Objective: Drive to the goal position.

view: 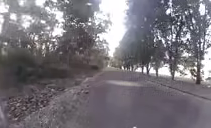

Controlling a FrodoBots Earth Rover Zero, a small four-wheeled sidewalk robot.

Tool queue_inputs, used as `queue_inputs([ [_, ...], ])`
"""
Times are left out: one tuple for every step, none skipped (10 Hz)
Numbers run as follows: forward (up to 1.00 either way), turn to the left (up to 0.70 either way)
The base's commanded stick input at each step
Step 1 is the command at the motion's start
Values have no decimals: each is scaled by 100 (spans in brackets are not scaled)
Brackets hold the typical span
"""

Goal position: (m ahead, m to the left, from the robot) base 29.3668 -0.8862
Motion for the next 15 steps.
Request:
queue_inputs([
  [70,0],
  [70,0],
  [70,0],
  [70,0],
  [70,0],
  [70,0],
  [70,0],
  [70,0],
  [70,0],
  [70,0],
  [70,0],
  [70,0],
  [70,0],
  [70,0],
  [70,0],
])
